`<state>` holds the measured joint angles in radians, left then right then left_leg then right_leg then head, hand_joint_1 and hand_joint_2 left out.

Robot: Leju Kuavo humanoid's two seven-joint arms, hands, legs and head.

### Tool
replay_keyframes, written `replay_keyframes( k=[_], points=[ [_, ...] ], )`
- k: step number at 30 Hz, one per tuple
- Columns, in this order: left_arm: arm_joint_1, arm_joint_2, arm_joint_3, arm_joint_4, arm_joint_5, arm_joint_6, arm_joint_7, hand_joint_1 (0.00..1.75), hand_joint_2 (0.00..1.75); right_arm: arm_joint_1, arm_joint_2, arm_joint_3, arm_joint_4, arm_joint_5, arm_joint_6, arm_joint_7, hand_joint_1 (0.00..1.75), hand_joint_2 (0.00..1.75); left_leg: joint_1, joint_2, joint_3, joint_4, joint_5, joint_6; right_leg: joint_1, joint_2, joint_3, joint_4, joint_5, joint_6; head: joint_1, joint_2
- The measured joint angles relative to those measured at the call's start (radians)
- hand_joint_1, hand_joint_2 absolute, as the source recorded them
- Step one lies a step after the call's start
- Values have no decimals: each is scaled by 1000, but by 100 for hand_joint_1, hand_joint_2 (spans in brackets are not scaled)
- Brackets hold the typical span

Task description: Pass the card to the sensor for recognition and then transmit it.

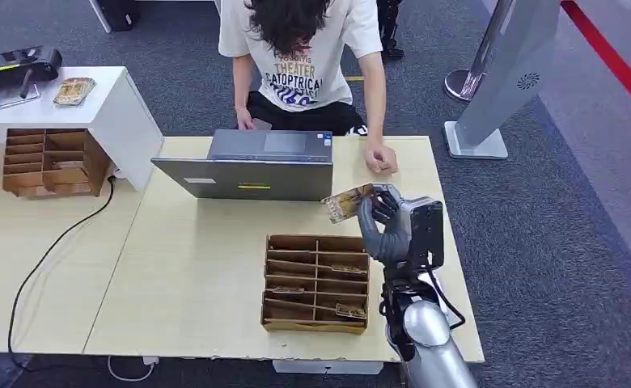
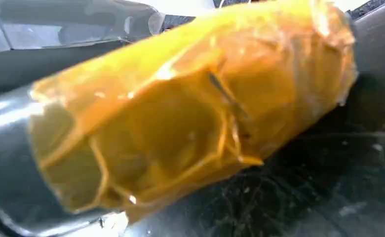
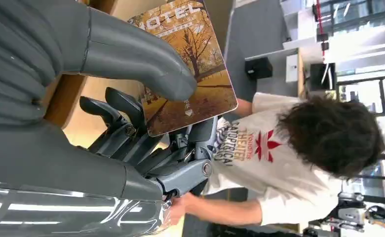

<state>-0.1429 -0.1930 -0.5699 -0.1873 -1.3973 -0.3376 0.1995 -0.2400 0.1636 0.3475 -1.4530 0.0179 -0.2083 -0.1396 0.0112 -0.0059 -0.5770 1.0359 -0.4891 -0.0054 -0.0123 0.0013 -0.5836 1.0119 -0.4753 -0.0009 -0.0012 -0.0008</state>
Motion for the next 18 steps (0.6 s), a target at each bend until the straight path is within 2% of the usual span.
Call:
replay_keyframes(
  k=[8,18],
  points=[
    [4,0,16,0,12,5,6,0,0,41,-22,-34,-11,26,2,4,175,175,0,0,0,0,0,0,0,0,0,0,0,0,0,0],
    [11,1,35,0,18,14,11,0,0,96,-43,-57,-33,11,64,16,175,175,0,0,0,0,0,0,0,0,0,0,0,0,0,0]
  ],
)
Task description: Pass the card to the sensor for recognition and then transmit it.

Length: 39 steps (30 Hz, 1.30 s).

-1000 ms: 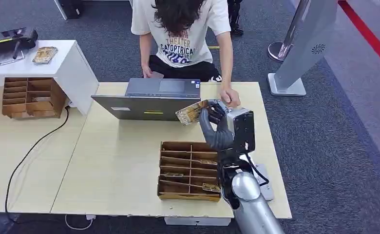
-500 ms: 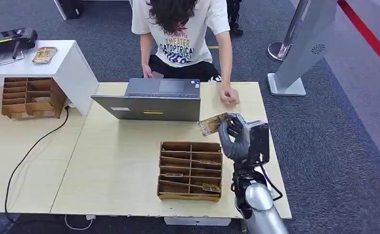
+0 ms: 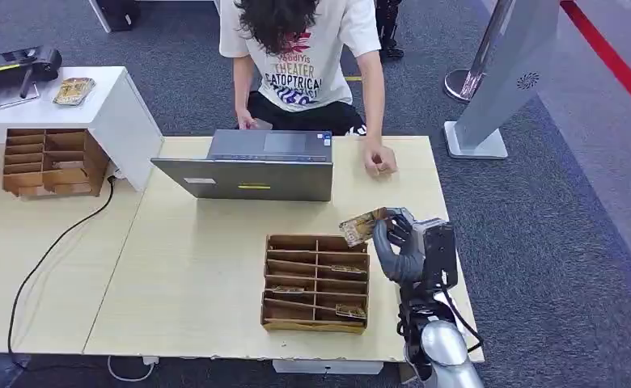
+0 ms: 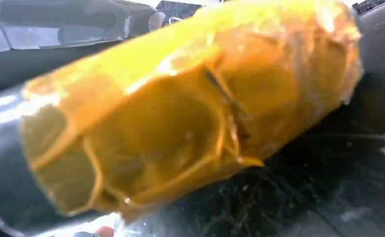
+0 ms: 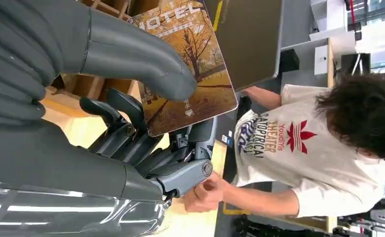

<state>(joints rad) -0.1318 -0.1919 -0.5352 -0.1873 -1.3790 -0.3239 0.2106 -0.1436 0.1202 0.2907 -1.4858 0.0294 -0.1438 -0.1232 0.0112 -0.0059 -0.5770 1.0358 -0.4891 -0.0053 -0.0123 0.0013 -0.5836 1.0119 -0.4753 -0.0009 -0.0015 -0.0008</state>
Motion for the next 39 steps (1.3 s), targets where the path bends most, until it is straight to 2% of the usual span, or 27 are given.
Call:
replay_keyframes(
  k=[5,11,34,39],
  points=[
    [1,0,8,0,1,2,5,0,0,11,-6,-1,-12,-14,16,1,175,175,0,0,0,0,0,0,0,0,0,0,0,0,0,0],
    [3,-22,14,0,-3,1,89,0,0,34,-21,-7,-31,-58,74,3,175,175,0,0,0,0,0,0,0,0,0,0,0,0,0,0],
    [11,-25,49,0,15,10,98,0,0,90,-73,-75,-95,-27,89,19,175,175,0,0,0,0,0,0,0,0,0,0,0,0,0,0],
    [12,-25,56,0,15,10,101,0,0,92,-77,-91,-94,47,54,33,175,175,0,0,0,0,0,0,0,0,0,0,0,0,0,0]
  ],
)
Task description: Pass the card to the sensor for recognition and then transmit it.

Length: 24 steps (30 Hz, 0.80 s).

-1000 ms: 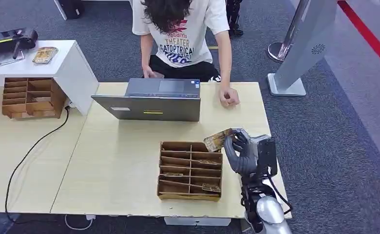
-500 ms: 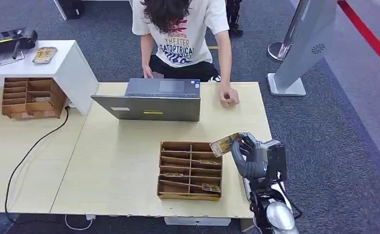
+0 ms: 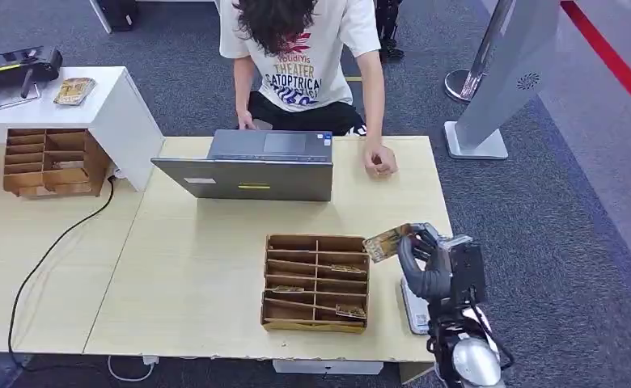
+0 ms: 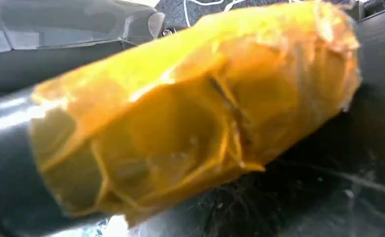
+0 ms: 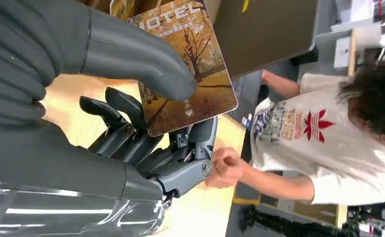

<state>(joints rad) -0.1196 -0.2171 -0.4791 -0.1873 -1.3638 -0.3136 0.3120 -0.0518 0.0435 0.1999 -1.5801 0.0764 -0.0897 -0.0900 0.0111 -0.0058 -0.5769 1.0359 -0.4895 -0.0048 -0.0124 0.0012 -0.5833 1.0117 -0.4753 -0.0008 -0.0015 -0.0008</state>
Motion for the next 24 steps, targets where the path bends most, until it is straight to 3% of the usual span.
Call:
replay_keyframes(
  k=[11,18,24],
  points=[
    [1,-2,20,0,20,6,1,0,0,-30,0,-38,49,71,-48,14,175,175,0,0,0,0,0,0,0,0,0,0,0,0,0,0],
    [9,0,74,0,77,65,30,0,0,-33,0,-58,76,85,-51,17,175,175,0,0,0,0,0,0,0,0,0,0,0,0,0,0],
    [11,4,103,0,85,74,35,0,0,-33,0,-61,83,85,-51,18,175,175,0,0,0,0,0,0,0,0,0,0,0,0,0,0]
  ],
)
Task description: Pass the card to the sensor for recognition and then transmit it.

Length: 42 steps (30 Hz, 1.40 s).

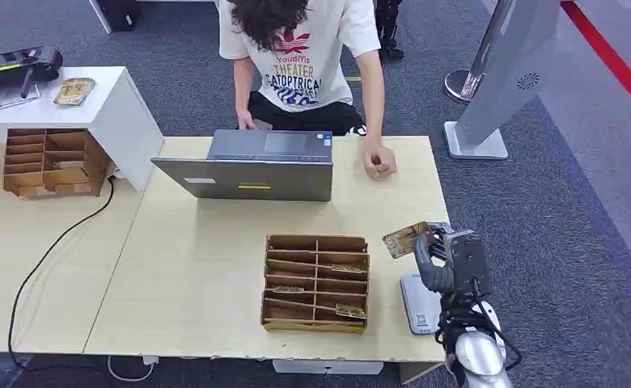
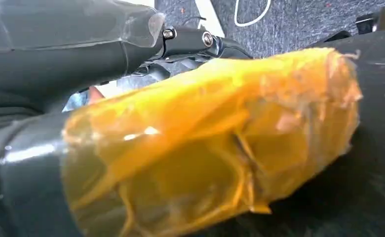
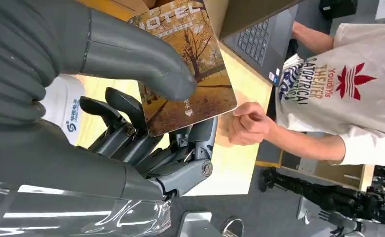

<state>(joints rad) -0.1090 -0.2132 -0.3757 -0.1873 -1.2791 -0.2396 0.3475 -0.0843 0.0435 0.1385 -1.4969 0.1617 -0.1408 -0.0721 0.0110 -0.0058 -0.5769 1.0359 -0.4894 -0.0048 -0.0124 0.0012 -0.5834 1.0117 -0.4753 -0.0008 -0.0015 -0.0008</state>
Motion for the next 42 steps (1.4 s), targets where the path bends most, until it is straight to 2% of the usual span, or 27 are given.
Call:
replay_keyframes(
  k=[11,21,30,38,42],
  points=[
    [0,1,29,0,0,27,19,0,0,0,0,-13,11,12,8,7,175,175,0,0,0,0,0,0,0,0,0,0,0,0,0,0],
    [3,7,77,0,53,32,52,0,0,0,0,-15,14,13,13,9,175,175,0,0,0,0,0,0,0,0,0,0,0,0,0,0],
    [26,21,229,0,195,50,107,0,0,32,0,-28,4,15,12,9,175,175,0,0,0,0,0,0,0,0,0,0,0,0,0,0],
    [36,31,336,0,251,45,132,0,0,57,0,-49,-17,15,2,12,175,175,0,0,0,0,0,0,0,0,0,0,0,0,0,0],
    [37,31,364,0,256,43,132,0,0,65,0,-64,-22,14,-3,17,175,175,0,0,0,0,0,0,0,0,0,0,0,0,0,0]
  ],
)
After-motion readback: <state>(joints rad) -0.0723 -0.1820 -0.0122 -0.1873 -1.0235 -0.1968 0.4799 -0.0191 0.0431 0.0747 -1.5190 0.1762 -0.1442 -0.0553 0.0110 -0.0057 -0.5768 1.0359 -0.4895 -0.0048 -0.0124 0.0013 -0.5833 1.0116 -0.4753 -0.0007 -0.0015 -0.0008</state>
